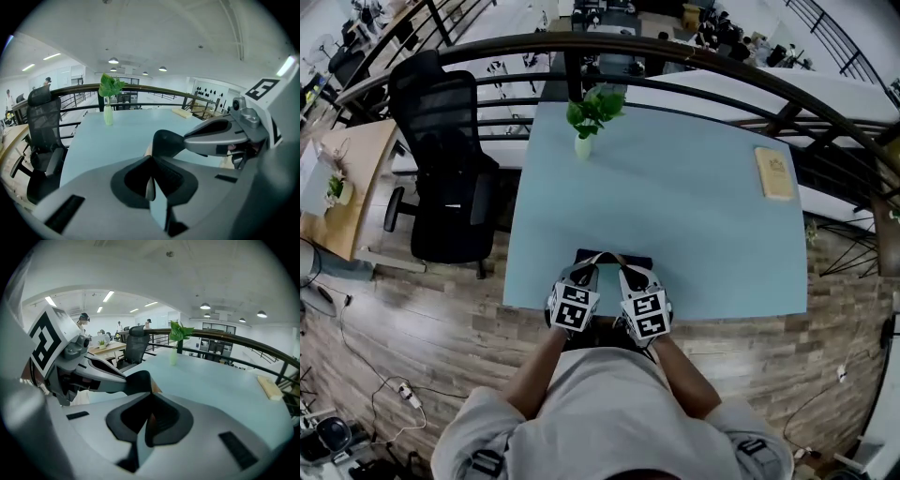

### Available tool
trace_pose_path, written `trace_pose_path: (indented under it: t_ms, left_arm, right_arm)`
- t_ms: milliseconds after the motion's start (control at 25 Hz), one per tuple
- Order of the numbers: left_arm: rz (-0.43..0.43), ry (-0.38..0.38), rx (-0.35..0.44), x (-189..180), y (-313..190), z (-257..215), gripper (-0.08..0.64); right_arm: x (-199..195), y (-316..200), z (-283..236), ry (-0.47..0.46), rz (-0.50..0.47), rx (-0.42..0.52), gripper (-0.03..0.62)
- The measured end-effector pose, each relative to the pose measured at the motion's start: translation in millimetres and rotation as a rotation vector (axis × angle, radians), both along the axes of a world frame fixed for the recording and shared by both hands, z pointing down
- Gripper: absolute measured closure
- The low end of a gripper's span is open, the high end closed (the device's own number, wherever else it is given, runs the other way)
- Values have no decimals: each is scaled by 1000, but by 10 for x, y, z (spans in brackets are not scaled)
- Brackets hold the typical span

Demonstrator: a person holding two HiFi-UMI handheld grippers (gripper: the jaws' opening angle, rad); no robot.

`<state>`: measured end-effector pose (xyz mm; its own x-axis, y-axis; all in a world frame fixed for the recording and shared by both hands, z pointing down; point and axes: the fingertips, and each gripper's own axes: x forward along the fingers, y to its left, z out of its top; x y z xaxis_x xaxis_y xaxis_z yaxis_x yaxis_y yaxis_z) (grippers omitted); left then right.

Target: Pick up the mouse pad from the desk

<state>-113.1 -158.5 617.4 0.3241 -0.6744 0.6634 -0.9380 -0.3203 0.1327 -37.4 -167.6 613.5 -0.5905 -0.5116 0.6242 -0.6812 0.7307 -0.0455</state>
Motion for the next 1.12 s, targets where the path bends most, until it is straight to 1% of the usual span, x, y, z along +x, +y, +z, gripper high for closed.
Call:
trace_pose_path:
  t_ms: [200, 480, 680, 920, 1120]
  left_arm:
    - [-20, 9, 41, -36, -166, -182, 534]
    - [-28, 19, 70, -46, -321, -321, 535]
    - [-38, 42, 100, -45, -394, -442, 535]
    - [-33, 69, 163, 53, -517, -673, 535]
    - [-28, 87, 223, 84, -584, -908, 535]
  right_arm:
    - [-94, -172, -163, -34, -14, 40, 574]
    - [-141, -312, -312, -60, -6, 56, 575]
    - [-135, -402, -494, -87, 11, 96, 575]
    - [-29, -609, -722, -108, 50, 160, 575]
    - [14, -684, -965, -129, 65, 217, 575]
